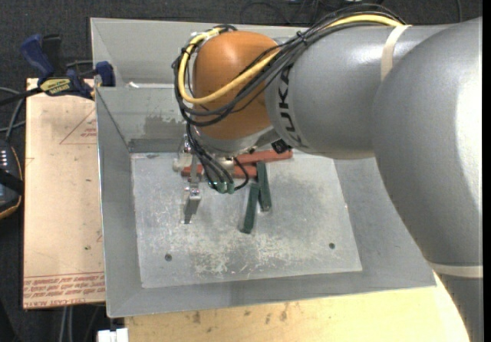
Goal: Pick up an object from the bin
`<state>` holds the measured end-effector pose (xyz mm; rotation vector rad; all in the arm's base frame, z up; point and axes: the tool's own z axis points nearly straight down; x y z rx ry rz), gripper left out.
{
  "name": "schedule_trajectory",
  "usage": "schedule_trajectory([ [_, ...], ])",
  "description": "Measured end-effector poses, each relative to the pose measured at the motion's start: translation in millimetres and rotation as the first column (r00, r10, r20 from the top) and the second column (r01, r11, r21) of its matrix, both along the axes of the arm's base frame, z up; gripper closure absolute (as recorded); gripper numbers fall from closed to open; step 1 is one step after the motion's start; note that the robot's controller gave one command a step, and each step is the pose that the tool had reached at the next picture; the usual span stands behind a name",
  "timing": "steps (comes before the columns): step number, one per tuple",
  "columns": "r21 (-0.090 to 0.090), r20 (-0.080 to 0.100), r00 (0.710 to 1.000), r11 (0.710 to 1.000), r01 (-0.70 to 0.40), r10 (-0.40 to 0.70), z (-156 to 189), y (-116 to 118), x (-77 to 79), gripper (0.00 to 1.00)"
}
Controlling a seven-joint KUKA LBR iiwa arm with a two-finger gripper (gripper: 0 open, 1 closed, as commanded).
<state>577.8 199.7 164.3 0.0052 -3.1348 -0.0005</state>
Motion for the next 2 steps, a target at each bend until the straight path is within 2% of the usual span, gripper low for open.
schedule_trajectory([
  [1, 0.001, 0.007, 1.0, 1.0, 0.003, -0.003, 4.6, -1.0, 2.0, 0.0],
  [2, 0.002, 0.01, 0.991, 0.991, 0.131, -0.131, -46.4, -47.8, 19.6, 0.0],
])
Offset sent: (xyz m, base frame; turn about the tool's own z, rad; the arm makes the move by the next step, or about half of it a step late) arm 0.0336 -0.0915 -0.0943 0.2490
